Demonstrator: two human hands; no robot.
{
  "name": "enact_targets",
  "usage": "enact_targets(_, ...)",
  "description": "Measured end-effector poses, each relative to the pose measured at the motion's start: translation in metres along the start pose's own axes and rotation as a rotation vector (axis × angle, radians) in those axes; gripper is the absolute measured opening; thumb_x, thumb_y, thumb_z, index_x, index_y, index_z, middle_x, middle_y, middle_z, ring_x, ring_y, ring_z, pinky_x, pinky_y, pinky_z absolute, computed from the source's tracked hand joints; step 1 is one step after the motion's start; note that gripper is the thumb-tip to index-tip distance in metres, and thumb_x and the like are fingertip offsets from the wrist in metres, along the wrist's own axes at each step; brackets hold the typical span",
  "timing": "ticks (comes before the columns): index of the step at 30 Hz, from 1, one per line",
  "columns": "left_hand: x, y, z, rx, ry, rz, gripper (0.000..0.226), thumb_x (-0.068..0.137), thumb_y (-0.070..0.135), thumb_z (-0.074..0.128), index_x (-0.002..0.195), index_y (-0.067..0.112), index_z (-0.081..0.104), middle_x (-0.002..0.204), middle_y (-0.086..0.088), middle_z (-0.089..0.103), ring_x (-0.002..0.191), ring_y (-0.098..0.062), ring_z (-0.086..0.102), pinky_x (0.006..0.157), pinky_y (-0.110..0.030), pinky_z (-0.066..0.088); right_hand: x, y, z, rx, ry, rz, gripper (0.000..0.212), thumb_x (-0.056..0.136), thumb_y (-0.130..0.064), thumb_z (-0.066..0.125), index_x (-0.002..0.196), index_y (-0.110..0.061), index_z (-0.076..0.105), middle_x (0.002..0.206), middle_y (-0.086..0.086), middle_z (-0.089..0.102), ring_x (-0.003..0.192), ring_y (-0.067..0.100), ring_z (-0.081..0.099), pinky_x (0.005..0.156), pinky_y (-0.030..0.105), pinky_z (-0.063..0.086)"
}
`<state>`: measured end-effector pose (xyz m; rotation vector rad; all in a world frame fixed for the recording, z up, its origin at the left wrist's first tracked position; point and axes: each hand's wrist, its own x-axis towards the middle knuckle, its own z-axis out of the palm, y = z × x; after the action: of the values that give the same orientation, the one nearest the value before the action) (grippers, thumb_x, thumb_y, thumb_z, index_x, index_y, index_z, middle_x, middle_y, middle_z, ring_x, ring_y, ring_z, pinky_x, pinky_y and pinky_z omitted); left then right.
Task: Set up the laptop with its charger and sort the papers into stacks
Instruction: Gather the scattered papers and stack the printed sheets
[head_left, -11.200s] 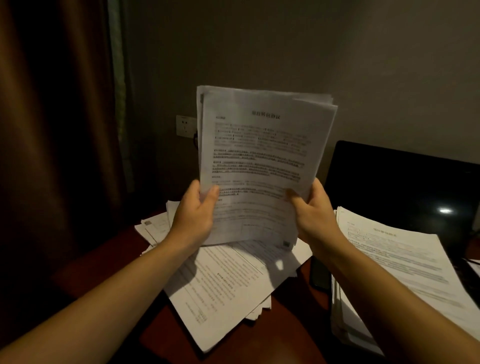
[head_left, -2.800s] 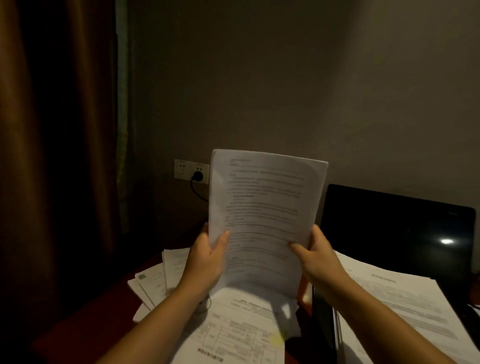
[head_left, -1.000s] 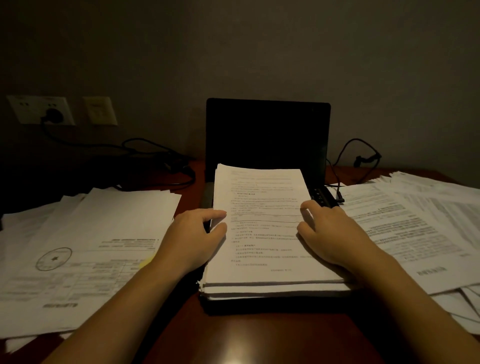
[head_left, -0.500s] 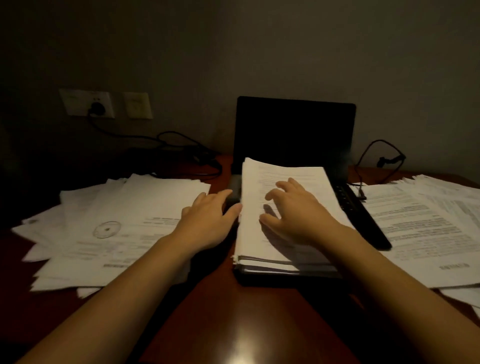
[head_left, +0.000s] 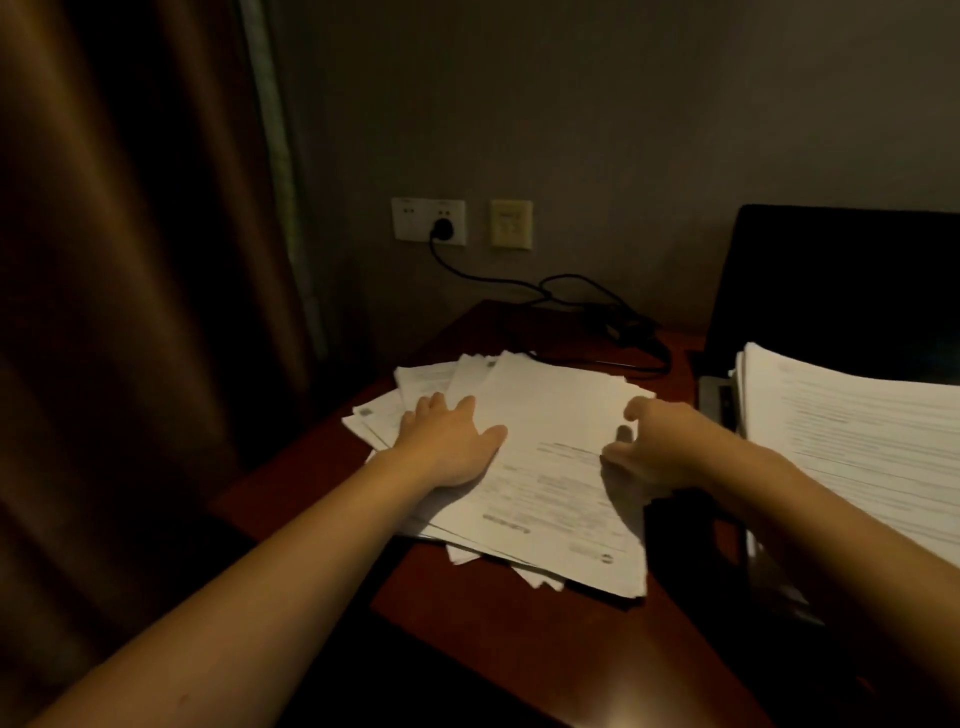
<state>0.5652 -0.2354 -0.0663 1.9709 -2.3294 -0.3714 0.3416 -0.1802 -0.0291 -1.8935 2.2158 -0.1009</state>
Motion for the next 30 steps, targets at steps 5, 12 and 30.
enact_targets(5,-0.003,0.015,-0.006,-0.109,0.005,0.113,0.063,0.096,0.053,0.051,0.152,0.026,0.037,0.153,-0.005,0.044,0.138,-0.03,0.039,0.112,-0.048,0.031,0.016,0.0,-0.002,0.022,-0.025,0.105,0.075,0.09,-0.049,0.066,0.146,-0.006,0.038,0.139,0.013,0.051,0.117,0.028,0.054,0.098,0.036,0.049)
enact_targets(12,0.007,0.017,-0.032,-1.088,-0.062,-0.081,0.04,0.095,0.006,0.064,0.132,0.018,0.055,0.123,-0.004,0.064,0.085,-0.015,0.064,0.065,-0.02,0.058,0.024,0.008,0.0,0.257,0.001,0.159,0.086,0.081,-0.038,0.079,0.148,-0.01,0.032,0.142,0.013,0.049,0.105,0.025,0.053,0.077,0.029,0.043)
enact_targets(30,-0.006,-0.002,-0.048,-1.452,0.234,0.141,0.031,0.103,0.04,0.049,0.114,0.017,0.067,0.098,-0.004,0.078,0.088,-0.021,0.076,0.069,-0.033,0.062,0.019,0.008,-0.024,1.282,0.401,0.099,0.019,0.098,-0.032,0.06,0.106,-0.016,0.065,0.101,0.006,0.072,0.095,0.029,0.069,0.083,0.052,0.058)
